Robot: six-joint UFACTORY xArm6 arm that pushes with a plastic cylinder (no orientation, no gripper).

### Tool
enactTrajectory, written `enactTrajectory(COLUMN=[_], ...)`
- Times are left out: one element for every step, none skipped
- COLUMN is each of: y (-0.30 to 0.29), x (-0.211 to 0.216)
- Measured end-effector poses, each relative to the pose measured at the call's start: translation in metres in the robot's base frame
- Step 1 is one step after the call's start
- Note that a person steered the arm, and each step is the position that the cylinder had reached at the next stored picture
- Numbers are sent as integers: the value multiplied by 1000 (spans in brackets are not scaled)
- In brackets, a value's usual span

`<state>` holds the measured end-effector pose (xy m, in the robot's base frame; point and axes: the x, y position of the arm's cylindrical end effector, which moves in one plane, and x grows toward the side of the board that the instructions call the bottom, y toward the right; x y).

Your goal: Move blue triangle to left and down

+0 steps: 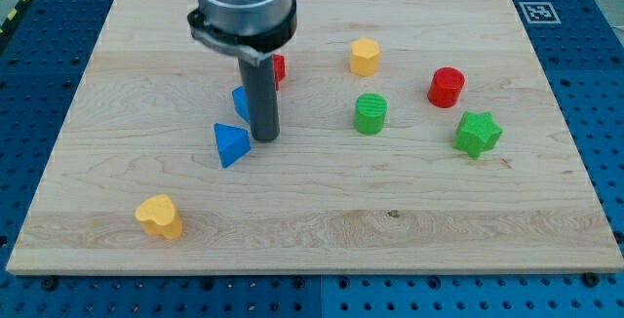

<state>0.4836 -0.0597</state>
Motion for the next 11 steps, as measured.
enactTrajectory(y=[-10, -14, -25, -58, -85, -98, -113, -115, -107, -105, -105], x=[22, -1, -17, -17, -33, -46, -46, -44, -41, -31, -24])
